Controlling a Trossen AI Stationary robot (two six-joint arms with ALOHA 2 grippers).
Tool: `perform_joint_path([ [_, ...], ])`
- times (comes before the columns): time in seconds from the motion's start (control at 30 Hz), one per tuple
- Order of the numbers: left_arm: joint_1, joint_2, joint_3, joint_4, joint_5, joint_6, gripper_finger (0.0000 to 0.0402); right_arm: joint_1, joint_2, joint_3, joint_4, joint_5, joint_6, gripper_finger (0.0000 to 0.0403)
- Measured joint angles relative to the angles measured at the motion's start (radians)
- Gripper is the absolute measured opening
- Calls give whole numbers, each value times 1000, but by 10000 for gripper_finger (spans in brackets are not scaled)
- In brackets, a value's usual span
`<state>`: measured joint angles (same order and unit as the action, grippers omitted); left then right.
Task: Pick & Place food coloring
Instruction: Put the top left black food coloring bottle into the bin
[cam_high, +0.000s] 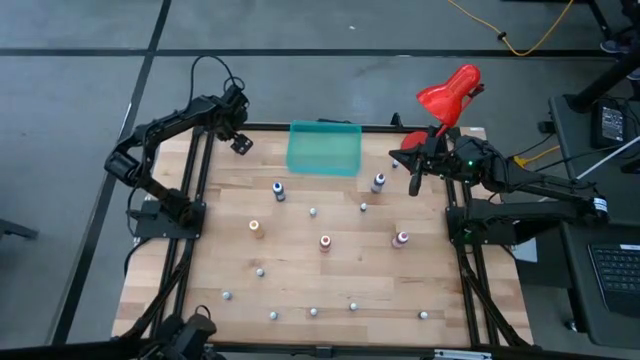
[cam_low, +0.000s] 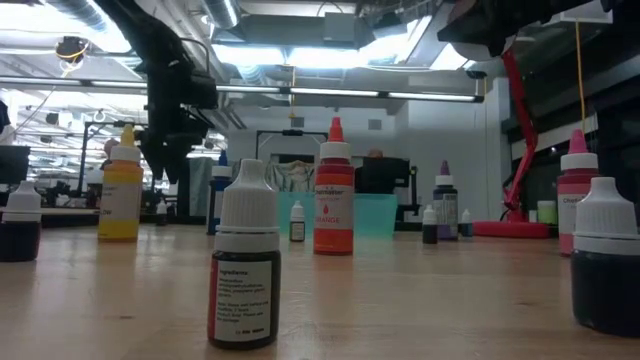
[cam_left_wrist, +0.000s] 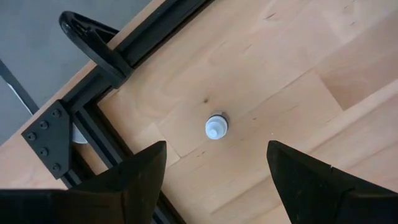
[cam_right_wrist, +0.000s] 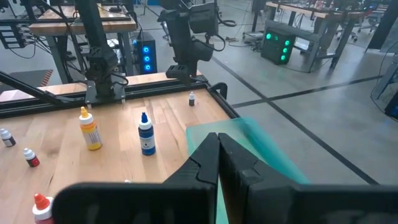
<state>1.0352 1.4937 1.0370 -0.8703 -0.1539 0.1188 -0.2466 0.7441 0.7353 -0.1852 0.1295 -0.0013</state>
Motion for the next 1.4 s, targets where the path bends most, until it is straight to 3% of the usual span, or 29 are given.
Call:
perform_joint_path([
  [0.27,30,29,0,0,67,9,275,0,0,0,0,0,0,12],
  [0.83,37,46,0,-2,75,42,274,0,0,0,0,0,1,12],
  [1.03,36,46,0,-3,138,45,274,0,0,0,0,1,30,12],
  [1.4,37,46,0,-1,123,43,274,0,0,0,-34,0,76,12],
])
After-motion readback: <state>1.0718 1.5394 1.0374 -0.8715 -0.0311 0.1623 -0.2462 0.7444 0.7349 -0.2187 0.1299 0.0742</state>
